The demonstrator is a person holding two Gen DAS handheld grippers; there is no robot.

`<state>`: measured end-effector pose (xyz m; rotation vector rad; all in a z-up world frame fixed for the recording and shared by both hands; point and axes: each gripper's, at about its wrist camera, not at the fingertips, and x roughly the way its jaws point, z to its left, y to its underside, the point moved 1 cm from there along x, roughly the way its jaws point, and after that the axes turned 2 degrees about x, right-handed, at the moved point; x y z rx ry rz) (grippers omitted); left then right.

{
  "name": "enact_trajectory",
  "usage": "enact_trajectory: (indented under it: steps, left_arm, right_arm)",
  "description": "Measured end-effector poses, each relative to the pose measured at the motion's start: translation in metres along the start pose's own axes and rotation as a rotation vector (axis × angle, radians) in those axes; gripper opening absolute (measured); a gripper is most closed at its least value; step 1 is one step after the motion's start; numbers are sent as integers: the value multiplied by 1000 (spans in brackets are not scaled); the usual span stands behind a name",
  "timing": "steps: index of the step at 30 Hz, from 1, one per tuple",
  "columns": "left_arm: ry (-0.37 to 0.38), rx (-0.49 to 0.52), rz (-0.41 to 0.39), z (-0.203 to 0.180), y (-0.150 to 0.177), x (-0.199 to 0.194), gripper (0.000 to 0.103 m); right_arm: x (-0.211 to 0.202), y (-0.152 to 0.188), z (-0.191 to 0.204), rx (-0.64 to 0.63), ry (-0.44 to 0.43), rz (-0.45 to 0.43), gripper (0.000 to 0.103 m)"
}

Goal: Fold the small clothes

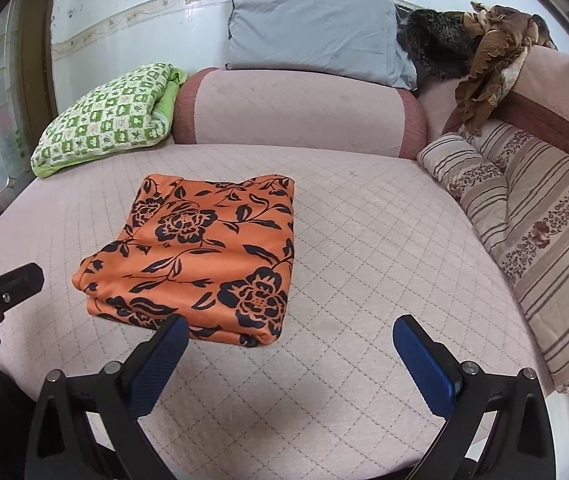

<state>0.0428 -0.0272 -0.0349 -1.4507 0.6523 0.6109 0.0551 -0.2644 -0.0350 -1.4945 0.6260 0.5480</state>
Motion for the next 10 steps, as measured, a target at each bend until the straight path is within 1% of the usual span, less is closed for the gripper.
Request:
enact_trajectory:
  steps: [2, 10]
  left_arm:
    - [-5, 22, -3, -4, -3, 2, 100]
    - [-11, 38, -5, -11, -14, 13, 100]
  right_arm:
    - [1, -2, -1, 2, -4, 0, 103]
    - [10, -11, 0, -1, -4, 4, 103]
